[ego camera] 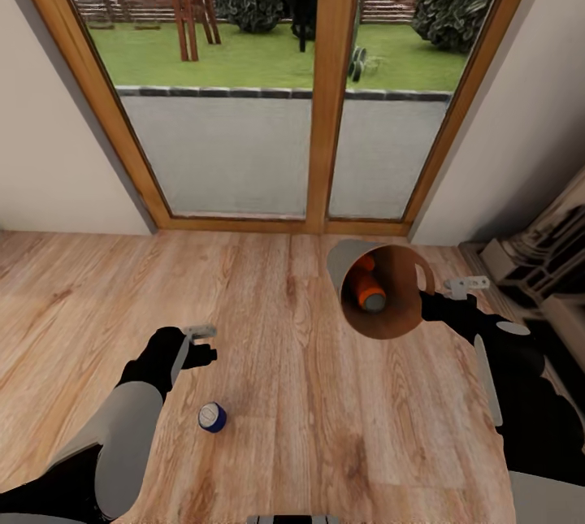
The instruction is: Put the three can of soda from the living room inside the tash can in the kitchen.
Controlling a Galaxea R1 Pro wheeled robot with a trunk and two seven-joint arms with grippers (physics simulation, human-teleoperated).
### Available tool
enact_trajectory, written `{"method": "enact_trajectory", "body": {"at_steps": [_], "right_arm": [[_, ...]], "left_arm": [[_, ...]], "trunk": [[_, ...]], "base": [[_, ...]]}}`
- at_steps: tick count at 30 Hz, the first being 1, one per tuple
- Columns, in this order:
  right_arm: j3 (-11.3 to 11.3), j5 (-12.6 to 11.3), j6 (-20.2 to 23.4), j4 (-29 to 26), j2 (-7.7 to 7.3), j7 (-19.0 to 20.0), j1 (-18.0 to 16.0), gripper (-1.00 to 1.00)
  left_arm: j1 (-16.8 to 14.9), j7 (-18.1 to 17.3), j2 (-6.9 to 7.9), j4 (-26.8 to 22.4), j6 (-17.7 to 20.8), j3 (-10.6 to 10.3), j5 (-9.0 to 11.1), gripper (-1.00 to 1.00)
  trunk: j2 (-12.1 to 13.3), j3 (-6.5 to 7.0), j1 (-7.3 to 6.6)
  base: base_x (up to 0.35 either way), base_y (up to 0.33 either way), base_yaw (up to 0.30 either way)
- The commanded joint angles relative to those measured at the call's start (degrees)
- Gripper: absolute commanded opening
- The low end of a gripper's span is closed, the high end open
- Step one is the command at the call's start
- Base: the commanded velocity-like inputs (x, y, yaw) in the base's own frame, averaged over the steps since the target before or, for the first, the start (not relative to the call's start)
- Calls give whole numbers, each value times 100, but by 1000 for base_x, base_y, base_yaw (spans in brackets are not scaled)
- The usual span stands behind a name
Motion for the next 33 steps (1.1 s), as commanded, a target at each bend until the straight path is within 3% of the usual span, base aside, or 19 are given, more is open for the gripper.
{"method": "enact_trajectory", "body": {"at_steps": [1, 13, 33], "right_arm": [[18, -94, 16, -34, 1, 25, -9, -100], [141, -90, 35, -84, 1, 32, -169, -100], [236, -86, 11, -84, 54, 32, -176, -100]], "left_arm": [[1, 1, 0, 0, -4, 0, 0, 100], [3, 4, 4, 213, -43, 0, 26, 100], [2, 25, 6, 220, -167, 0, 35, 100]], "trunk": [[-42, -27, 22], [-523, -349, 285], [-523, -402, 285]], "base": [[0, 0, 0], [0, 0, 0], [35, 15, 0]]}}
